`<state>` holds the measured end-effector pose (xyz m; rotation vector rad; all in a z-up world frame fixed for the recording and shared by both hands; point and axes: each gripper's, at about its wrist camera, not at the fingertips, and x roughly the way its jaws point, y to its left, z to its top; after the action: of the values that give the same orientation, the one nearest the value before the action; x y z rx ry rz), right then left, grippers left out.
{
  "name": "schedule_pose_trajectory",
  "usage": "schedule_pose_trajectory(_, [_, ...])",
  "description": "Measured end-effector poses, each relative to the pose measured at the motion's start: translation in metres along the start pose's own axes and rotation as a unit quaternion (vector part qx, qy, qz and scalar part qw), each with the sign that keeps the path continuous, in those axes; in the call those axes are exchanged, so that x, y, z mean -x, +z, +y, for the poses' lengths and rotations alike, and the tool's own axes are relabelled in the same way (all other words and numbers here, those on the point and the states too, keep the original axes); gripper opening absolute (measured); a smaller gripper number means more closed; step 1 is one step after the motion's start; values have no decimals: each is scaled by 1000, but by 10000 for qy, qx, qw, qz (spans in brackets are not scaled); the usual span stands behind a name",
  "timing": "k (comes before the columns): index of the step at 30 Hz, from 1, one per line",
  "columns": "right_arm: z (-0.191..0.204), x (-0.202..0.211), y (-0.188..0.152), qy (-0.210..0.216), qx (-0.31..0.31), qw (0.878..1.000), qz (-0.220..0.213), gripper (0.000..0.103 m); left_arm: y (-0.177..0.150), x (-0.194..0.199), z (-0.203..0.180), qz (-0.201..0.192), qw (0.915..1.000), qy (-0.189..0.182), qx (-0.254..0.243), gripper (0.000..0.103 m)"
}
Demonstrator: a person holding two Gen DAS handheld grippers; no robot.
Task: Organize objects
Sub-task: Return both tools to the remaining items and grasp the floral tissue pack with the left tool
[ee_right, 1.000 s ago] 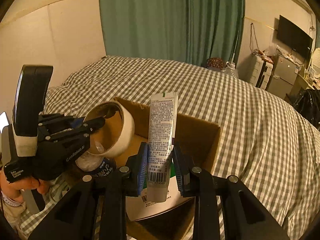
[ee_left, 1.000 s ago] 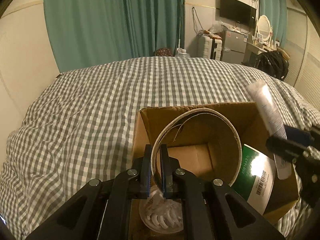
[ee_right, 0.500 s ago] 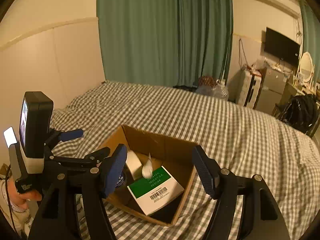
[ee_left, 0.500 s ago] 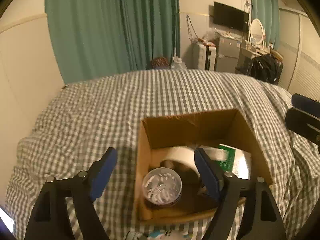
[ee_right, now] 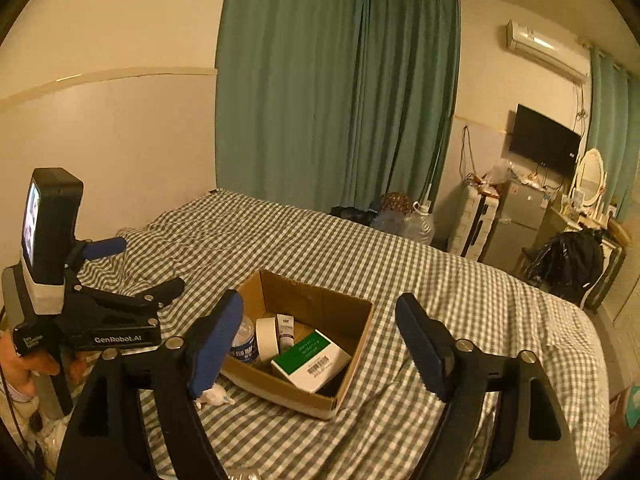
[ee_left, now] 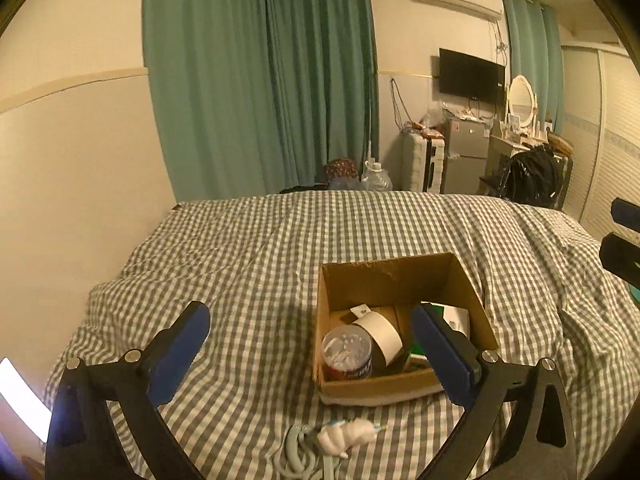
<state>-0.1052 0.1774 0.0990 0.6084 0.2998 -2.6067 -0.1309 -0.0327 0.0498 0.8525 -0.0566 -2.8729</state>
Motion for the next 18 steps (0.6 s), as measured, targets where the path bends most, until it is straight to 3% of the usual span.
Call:
schedule_pose_trajectory(8, [20,37,-32,-110,74,9999,38,89,-38,37,9,112,9998,-112,153,103])
schedule_pose_trajectory(18, [42,37,-106,-160,115,9986,499,90,-114,43,7,495,9980,94,377,103])
